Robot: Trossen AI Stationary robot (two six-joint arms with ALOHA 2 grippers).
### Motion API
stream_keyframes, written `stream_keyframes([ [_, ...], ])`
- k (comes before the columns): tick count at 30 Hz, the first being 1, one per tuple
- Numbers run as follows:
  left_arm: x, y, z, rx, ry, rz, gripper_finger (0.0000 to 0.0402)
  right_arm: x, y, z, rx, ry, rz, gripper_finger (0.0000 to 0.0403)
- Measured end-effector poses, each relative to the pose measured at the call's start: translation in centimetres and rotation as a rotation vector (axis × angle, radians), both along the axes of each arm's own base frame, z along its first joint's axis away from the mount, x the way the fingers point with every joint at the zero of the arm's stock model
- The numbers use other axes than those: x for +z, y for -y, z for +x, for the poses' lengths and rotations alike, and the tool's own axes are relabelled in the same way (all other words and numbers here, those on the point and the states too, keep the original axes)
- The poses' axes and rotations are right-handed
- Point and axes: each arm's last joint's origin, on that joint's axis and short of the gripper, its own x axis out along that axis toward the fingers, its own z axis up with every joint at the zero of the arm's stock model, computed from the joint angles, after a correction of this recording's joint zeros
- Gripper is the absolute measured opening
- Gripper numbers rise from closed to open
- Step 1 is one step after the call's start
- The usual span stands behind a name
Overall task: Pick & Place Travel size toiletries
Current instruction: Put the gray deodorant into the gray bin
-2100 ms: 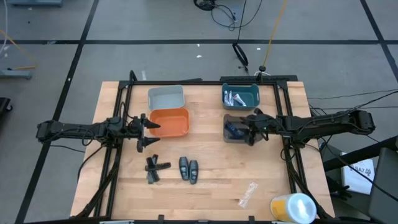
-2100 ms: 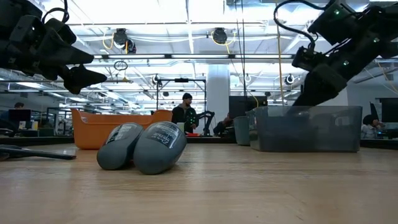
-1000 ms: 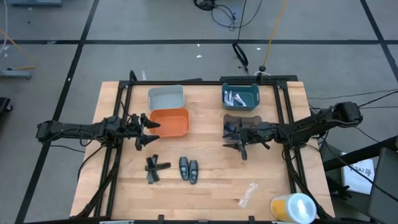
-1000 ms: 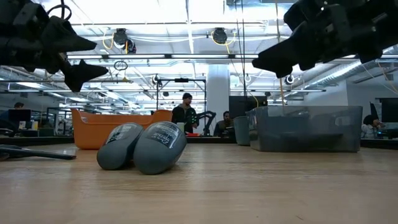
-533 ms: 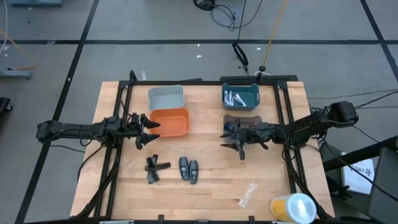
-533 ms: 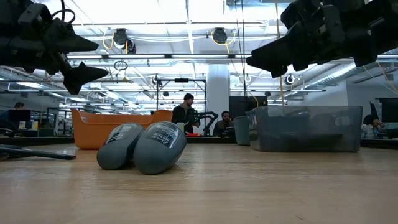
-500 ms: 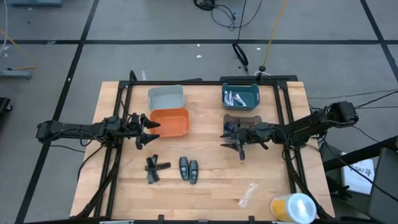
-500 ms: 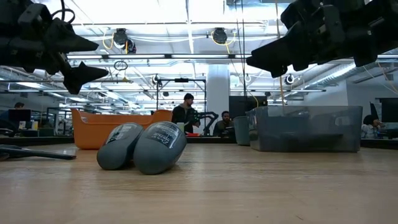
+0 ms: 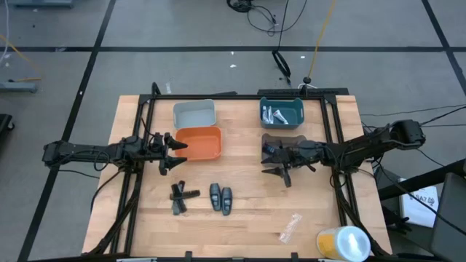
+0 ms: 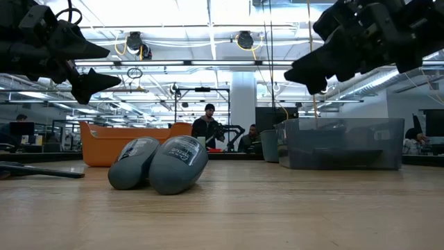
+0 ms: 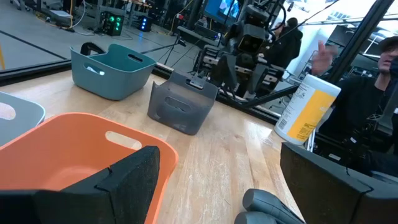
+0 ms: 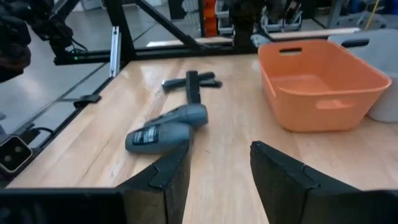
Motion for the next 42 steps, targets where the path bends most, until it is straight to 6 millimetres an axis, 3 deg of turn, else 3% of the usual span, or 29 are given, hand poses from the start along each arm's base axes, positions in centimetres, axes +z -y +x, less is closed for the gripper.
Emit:
stream_keyframes([
  [7, 0.0, 0.0, 0.0, 0.000, 0.000, 0.011, 0.0328, 0.1, 0.0, -0.2, -0.001, -0.006, -0.008, 0.0155],
  [16, -0.3, 0.8, 0.7, -0.044, -0.029, -0.106, 0.0328, -0.1, 0.0, -0.2, 0.000, -0.022, -0.014, 0.0155],
  [21, 1.3, 2.0, 2.2, -0.057, -0.089, -0.069, 0.0328, -0.1, 0.1, -0.2, -0.004, -0.024, -0.017, 0.0155],
  [26, 3.9, 4.2, 5.2, -0.088, -0.243, 0.031, 0.0328, -0.1, 0.4, -0.2, -0.021, -0.029, -0.011, 0.0155],
  [32, 5.7, 7.8, 10.2, -0.108, -0.508, 0.115, 0.0328, -0.2, 0.5, -0.2, -0.020, -0.036, -0.013, 0.0155],
  [37, 5.4, 11.4, 14.5, -0.169, -0.710, 0.194, 0.0328, -0.2, 0.5, -0.2, -0.021, -0.036, -0.012, 0.0155],
  [42, 3.8, 14.2, 17.9, -0.236, -0.845, 0.265, 0.0328, -0.2, 0.5, -0.2, -0.021, -0.036, -0.011, 0.0155],
])
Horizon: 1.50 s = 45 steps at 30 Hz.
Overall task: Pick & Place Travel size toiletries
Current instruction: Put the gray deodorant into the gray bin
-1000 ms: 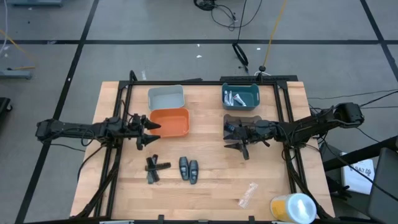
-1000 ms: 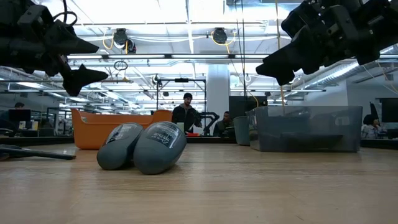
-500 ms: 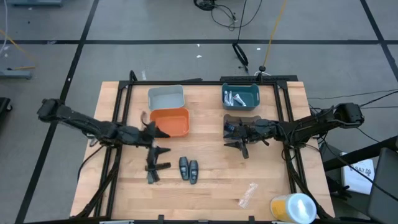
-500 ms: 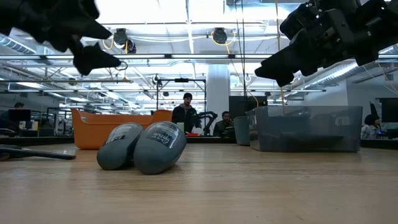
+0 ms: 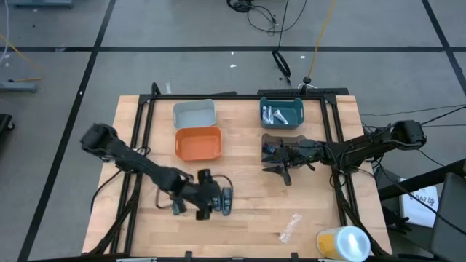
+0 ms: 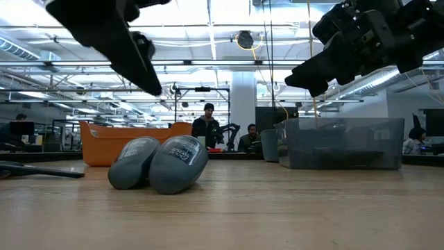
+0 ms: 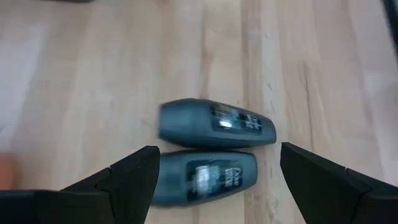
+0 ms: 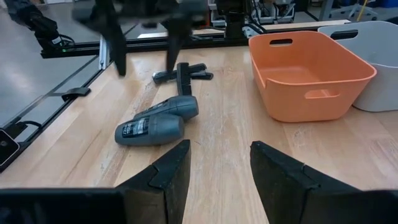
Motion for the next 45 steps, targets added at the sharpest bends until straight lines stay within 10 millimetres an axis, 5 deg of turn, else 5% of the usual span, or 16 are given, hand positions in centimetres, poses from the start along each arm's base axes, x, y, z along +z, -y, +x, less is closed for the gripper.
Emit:
stream_keyframes([
  [8, -4.5, 1.5, 2.1, 0.057, -0.145, 0.000, 0.0328, 0.1, 0.0, 0.0, -0.005, 0.007, 0.029, 0.0155],
  [15, -6.0, 1.0, 2.0, 0.187, -0.298, -0.156, 0.0328, 0.3, 0.0, 0.1, -0.005, 0.028, 0.028, 0.0155],
  [25, -3.2, -0.8, 0.9, 0.127, -0.306, -0.080, 0.0328, 0.3, 0.0, 0.1, -0.003, 0.028, 0.020, 0.0155],
  [32, 0.5, 1.5, -1.8, -0.012, -0.292, -0.225, 0.0328, 0.3, 0.0, 0.1, -0.003, 0.027, 0.020, 0.0155],
  [38, 0.0, 4.0, -4.8, 0.087, -0.471, -0.256, 0.0328, 0.3, 0.0, 0.1, -0.005, 0.026, 0.026, 0.0155],
  [45, -1.3, 4.1, -5.7, 0.286, -0.575, -0.217, 0.0328, 0.3, 0.0, 0.1, -0.005, 0.026, 0.027, 0.0155],
])
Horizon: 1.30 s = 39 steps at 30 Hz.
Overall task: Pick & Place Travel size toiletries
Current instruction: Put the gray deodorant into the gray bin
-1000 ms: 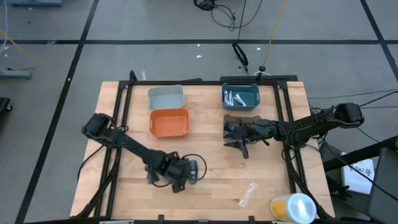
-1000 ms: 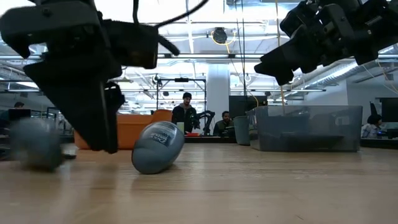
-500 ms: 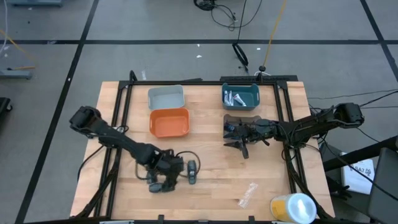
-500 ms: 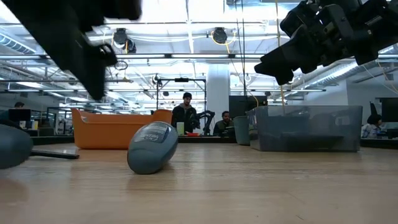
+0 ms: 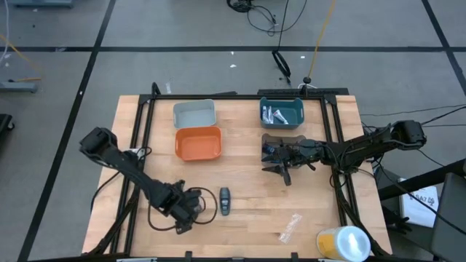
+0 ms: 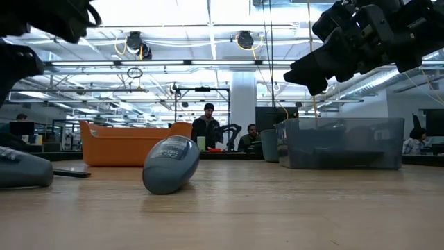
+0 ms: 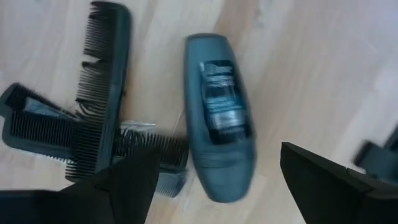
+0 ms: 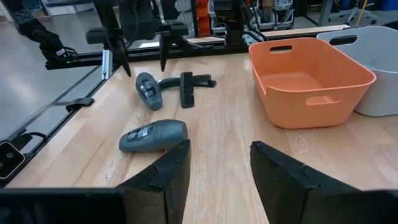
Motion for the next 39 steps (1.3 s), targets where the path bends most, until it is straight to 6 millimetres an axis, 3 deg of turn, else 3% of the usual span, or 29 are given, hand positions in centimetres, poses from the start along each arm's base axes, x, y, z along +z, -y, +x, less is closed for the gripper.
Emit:
stream_keyframes([
  [9, -2.1, 0.1, 1.3, 0.059, -0.084, -0.067, 0.0328, 0.0, 0.0, 0.0, -0.001, 0.001, -0.005, 0.0155],
  [22, -6.4, -0.1, 2.6, 0.077, -0.188, 0.018, 0.0328, 0.0, 0.0, 0.0, -0.002, 0.001, -0.007, 0.0155],
  [26, -6.7, -0.1, 2.7, 0.041, -0.189, 0.008, 0.0326, 0.0, 0.0, 0.0, -0.003, 0.000, -0.004, 0.0155],
  [30, -6.3, -0.2, 2.6, 0.007, -0.168, 0.005, 0.0296, 0.0, 0.0, 0.0, -0.003, 0.000, -0.004, 0.0155],
  [37, -6.0, -0.3, 2.8, -0.008, -0.114, 0.043, 0.0201, 0.0, 0.0, 0.0, -0.003, 0.000, -0.004, 0.0155],
  [39, -6.0, -0.5, 3.0, -0.015, -0.124, 0.020, 0.0198, 0.0, 0.0, 0.0, -0.003, 0.000, -0.004, 0.0155],
])
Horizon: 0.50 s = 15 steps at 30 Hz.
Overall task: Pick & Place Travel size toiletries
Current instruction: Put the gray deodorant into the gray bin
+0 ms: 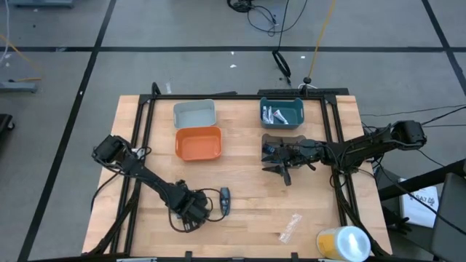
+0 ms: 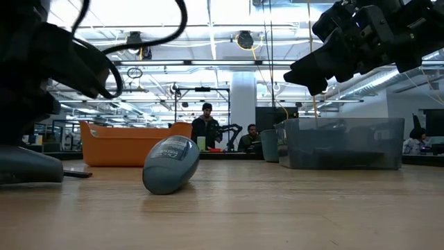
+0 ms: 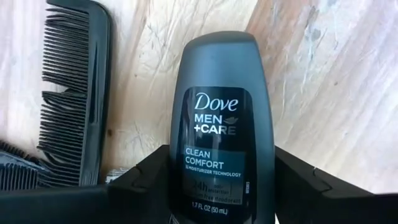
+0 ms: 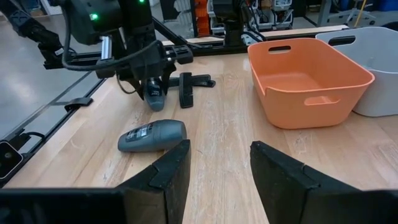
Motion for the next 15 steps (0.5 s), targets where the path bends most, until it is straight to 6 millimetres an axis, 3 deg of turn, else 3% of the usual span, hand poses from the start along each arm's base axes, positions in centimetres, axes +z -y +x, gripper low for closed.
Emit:
stream_keyframes([
  [6, 2.3, -0.1, 1.0, -0.054, 0.020, -0.087, 0.0198, 0.0, 0.0, 0.0, 0.000, -0.001, 0.000, 0.0155],
  [15, 11.9, -0.3, 1.5, -0.135, 0.495, 0.113, 0.0198, 0.0, 0.0, 0.0, 0.001, -0.002, -0.005, 0.0155],
])
